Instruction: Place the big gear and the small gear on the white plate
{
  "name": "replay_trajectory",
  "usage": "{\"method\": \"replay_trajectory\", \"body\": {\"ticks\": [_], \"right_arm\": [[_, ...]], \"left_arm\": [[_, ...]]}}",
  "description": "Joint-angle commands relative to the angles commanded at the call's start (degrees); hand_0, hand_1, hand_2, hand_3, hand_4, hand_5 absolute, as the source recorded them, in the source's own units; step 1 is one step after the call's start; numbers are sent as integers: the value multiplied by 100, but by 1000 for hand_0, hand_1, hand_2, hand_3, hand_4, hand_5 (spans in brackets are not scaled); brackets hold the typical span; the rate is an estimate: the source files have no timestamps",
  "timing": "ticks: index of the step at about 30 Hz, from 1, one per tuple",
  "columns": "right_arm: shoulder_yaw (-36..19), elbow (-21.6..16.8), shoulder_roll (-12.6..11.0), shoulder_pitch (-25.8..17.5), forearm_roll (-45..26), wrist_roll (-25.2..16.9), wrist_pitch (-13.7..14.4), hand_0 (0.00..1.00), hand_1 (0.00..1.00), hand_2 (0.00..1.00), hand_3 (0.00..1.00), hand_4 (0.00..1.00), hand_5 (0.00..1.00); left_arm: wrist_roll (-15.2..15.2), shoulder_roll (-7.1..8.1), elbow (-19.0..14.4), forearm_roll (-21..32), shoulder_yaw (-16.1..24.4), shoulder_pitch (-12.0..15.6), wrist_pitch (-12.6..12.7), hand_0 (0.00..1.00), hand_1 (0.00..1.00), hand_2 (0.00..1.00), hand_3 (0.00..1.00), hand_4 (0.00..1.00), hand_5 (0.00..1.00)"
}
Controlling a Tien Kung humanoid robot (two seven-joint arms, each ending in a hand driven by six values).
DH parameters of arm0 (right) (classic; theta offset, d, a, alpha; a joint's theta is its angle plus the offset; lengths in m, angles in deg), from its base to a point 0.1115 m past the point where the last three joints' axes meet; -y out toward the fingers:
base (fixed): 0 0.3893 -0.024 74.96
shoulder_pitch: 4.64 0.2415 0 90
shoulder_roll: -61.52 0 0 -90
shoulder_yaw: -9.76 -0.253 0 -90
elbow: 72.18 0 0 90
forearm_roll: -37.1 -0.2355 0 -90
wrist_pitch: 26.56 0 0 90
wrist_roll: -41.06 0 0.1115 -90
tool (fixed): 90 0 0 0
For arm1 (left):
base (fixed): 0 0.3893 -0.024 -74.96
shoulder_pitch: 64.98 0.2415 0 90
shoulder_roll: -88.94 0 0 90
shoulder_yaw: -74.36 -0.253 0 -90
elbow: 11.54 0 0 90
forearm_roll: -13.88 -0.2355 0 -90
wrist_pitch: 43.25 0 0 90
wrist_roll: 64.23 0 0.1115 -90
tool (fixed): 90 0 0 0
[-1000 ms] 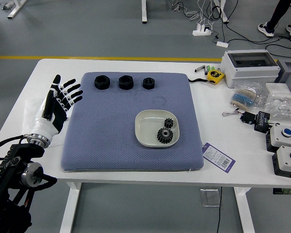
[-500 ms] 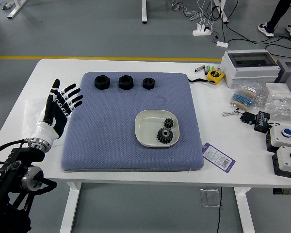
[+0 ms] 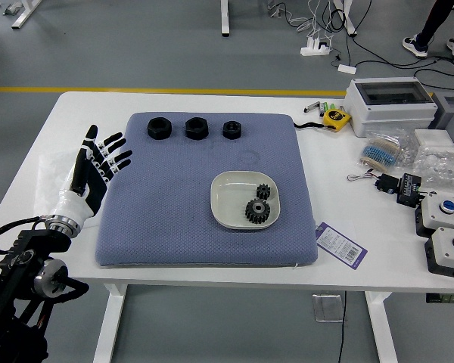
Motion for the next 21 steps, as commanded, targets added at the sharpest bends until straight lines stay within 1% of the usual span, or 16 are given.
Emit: {"method": "replay_trajectory", "body": {"ticks": [11,21], "right_arm": [[12,-1,-6,25,-23,-5,-4,684,657,738,600,807,722],[-7,1,-7,35,-2,-3,-3,683,657,738,600,807,722]], "left_arm": [[-4,-9,1,-32,-28,-4,-2,827,810,894,815,885,998],[65,-24,-48,-121,-15,5,29,829,813,895,816,882,998]]}}
